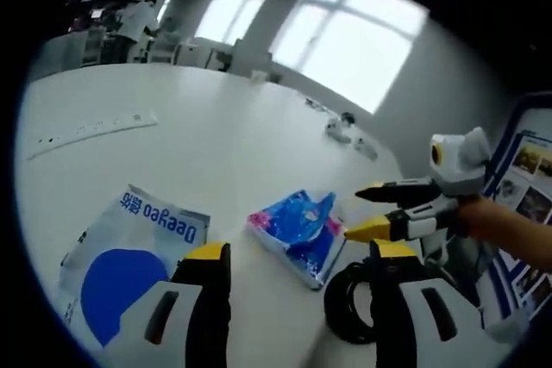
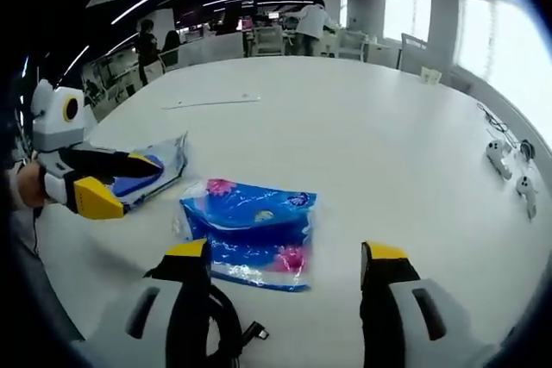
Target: Arrange the tabletop items into an orderly group along one side of the table until the central work area is clear of visible clutter.
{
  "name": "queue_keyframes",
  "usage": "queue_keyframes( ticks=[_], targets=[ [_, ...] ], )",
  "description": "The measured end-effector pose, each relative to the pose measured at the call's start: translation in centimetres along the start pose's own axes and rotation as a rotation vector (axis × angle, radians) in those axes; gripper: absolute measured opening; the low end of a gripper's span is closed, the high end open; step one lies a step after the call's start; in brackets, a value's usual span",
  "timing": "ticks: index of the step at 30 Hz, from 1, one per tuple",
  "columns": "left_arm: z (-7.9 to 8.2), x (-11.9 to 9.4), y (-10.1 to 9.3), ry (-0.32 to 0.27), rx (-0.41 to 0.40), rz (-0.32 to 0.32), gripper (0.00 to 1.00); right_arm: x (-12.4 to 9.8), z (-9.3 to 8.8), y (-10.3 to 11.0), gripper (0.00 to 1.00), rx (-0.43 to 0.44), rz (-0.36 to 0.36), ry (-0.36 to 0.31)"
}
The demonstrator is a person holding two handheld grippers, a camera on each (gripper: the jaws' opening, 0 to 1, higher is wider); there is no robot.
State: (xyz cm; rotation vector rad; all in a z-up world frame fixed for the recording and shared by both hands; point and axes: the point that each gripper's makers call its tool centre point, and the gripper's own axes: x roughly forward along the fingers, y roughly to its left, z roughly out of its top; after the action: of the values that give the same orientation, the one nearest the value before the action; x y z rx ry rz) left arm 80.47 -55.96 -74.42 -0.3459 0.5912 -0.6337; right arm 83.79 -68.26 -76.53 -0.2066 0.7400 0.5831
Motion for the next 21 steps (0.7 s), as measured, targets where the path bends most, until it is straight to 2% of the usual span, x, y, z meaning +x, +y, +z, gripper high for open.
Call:
queue_keyframes(
  ticks=[2, 6, 9, 21],
  targets=[
    [-0.1, -0.6, -0.1, -0.01, -0.009, 0.001, 0.62, 0.0, 0.0, 0.6, 0.69, -0.025, 0.021, 0.009],
    [-0.5, -1.4, 0.1, -0.019, -0.025, 0.008, 0.63, -0.2, 0.7, 1.2, 0.69, 0.017, 0.058, -0.01],
    [-0.9, -2.2, 0.5, -0.023, -0.039, 0.018, 0.63, 0.0, 0.8, 1.5, 0.68, -0.006, 0.069, 0.006],
    [-0.8, -6.2, 2.1, -0.086, -0.112, 0.073, 0.61, 0.5, 3.8, 3.0, 0.67, -0.045, 0.124, -0.02]
  ],
)
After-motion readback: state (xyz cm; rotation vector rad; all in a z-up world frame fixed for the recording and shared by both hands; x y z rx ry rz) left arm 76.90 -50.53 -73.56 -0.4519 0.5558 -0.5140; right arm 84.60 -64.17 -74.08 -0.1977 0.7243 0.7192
